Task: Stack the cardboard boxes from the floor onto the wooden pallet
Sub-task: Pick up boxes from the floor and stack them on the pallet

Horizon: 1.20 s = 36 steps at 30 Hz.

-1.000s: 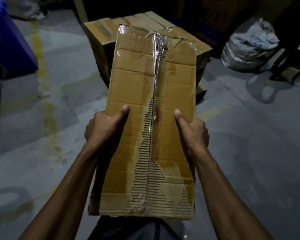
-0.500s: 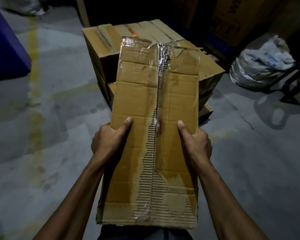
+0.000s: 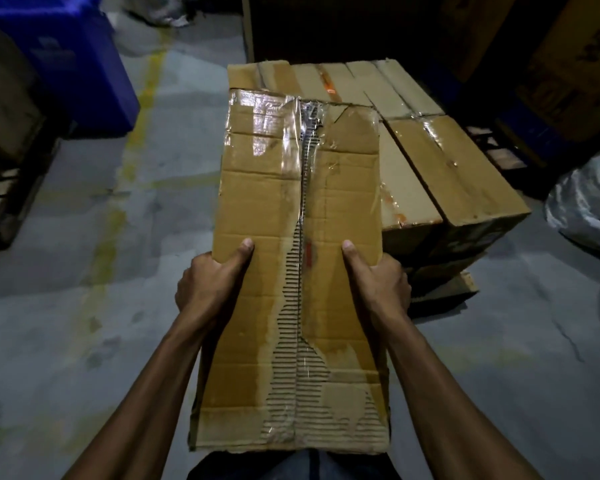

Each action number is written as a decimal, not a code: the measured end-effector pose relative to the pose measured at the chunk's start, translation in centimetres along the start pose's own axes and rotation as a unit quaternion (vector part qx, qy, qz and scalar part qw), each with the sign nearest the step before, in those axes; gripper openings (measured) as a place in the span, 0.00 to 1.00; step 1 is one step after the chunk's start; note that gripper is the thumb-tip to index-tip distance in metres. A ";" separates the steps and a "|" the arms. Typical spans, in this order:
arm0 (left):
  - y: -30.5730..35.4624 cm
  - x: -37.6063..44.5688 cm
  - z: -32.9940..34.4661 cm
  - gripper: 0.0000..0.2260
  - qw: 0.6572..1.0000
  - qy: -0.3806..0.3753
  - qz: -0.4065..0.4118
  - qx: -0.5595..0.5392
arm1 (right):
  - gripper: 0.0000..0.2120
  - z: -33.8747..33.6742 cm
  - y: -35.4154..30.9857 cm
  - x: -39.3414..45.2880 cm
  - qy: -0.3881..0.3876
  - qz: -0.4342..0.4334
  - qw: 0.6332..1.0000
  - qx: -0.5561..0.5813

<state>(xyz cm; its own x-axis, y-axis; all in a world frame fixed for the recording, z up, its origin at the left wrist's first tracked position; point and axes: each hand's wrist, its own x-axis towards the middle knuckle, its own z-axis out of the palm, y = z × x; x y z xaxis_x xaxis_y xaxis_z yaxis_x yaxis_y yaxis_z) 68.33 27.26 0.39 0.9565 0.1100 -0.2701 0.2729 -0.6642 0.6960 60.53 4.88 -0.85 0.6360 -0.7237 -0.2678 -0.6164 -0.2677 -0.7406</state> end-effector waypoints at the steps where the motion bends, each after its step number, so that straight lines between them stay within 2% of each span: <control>1: 0.7 0.5 0.8 0.30 1.000 0.010 -0.010 -0.007 | 0.42 -0.3 -0.4 1.7 -0.011 -0.005 1.000 -0.006; 6: 4.0 2.0 3.4 0.32 0.996 0.056 -0.060 -0.030 | 0.38 -1.6 -2.4 8.5 -0.064 -0.038 0.997 -0.020; 10: 5.6 3.5 4.4 0.27 0.992 0.067 -0.083 -0.061 | 0.33 -1.0 -4.1 12.1 -0.097 -0.066 0.993 -0.032; 14: 6.2 6.0 4.8 0.25 0.991 0.073 -0.096 -0.060 | 0.34 0.9 -5.4 14.8 -0.118 -0.070 0.990 -0.041; 19: 5.8 11.0 5.1 0.25 0.991 0.054 -0.113 -0.050 | 0.39 4.6 -7.0 17.4 -0.125 -0.041 0.990 -0.060; 23: 4.5 16.0 5.6 0.31 0.991 0.023 -0.120 -0.059 | 0.41 7.8 -8.7 19.6 -0.116 -0.021 0.990 -0.079; 27: 4.4 20.7 6.1 0.32 0.990 -0.006 -0.124 -0.072 | 0.44 10.5 -10.3 22.0 -0.112 -0.003 0.989 -0.097; 30: 4.5 23.1 6.8 0.33 0.988 -0.025 -0.130 -0.075 | 0.42 11.8 -10.6 23.7 -0.117 0.009 0.988 -0.099; 36: 4.5 26.5 8.5 0.41 0.982 -0.064 -0.153 -0.085 | 0.39 13.8 -10.3 27.3 -0.127 0.028 0.986 -0.102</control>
<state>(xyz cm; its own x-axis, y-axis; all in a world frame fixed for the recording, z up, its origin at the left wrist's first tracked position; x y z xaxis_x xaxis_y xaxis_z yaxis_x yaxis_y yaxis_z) 94.07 20.91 -9.30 0.8092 0.1851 -0.5577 0.5696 -0.4803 0.6670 90.62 -3.33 -9.05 0.6777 -0.5659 -0.4696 -0.7184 -0.3733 -0.5870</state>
